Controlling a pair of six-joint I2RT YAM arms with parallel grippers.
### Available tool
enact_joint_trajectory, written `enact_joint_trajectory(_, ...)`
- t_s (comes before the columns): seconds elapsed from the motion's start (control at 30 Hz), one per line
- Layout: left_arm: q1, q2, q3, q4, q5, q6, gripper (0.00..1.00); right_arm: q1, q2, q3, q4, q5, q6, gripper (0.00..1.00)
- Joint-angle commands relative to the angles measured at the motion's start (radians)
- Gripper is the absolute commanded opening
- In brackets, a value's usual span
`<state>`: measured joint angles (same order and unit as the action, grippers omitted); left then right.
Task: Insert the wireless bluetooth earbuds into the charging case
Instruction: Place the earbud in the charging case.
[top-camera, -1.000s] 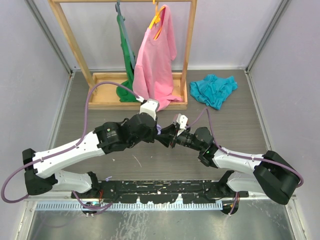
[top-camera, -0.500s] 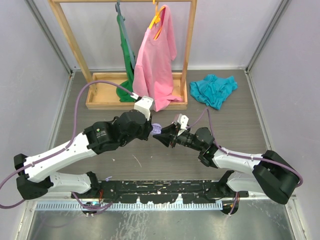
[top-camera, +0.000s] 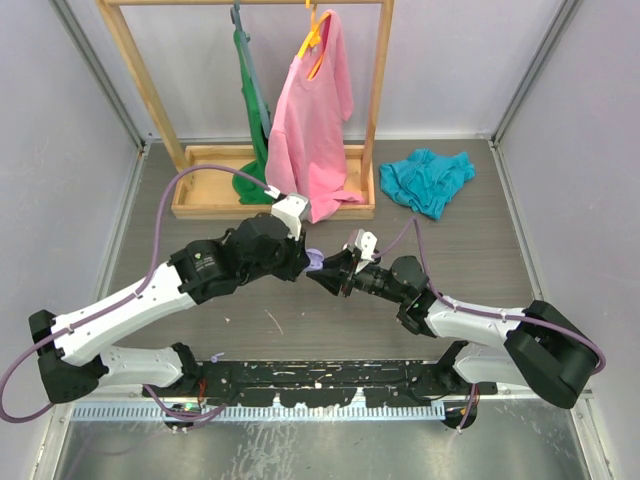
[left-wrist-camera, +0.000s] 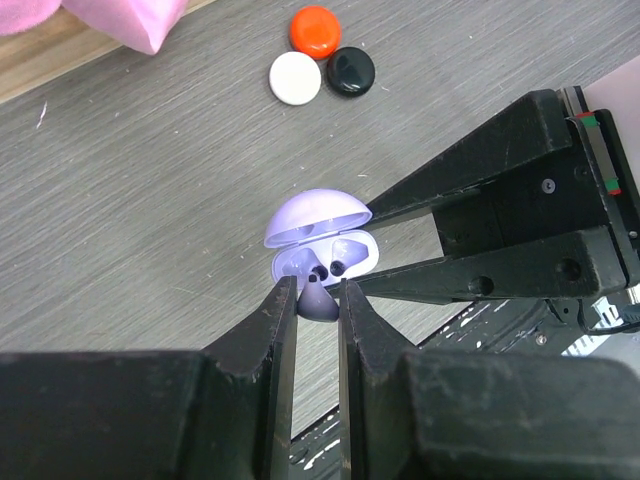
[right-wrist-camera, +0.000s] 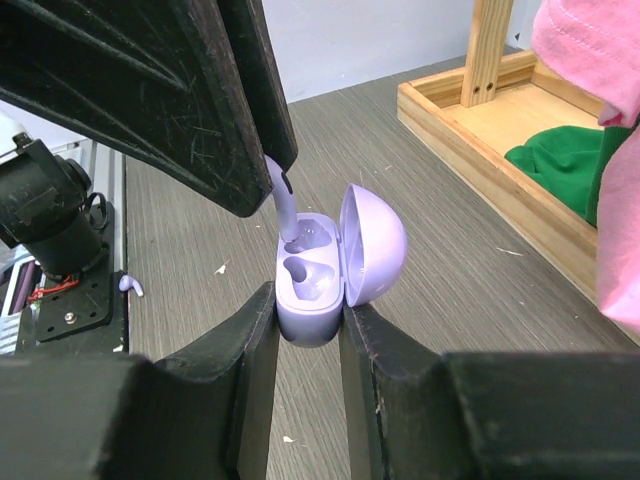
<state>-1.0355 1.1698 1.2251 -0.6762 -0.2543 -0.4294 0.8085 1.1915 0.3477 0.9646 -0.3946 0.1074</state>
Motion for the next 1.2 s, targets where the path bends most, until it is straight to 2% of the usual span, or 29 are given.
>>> enact_joint_trajectory(0.0, 0.021, -0.018, -0.011, 0.058, 0.056, 0.001, 0.08, -0.002, -0.018, 0.003, 0.083, -0.009, -0.008, 0.01)
enact_joint_trajectory(0.4, 0.033, -0.002, -0.026, 0.077, 0.081, 0.0, 0.07, -0.001, -0.026, 0.002, 0.086, -0.019, -0.005, 0.01)
enact_joint_trajectory(0.97, 0.052, 0.008, -0.017, 0.041, 0.192, -0.023, 0.07, -0.002, -0.025, 0.0, 0.092, -0.022, -0.002, 0.01)
enact_joint_trajectory(1.17, 0.055, 0.034, -0.007, 0.01, 0.145, -0.02, 0.19, -0.001, -0.027, 0.001, 0.093, -0.026, 0.0, 0.01)
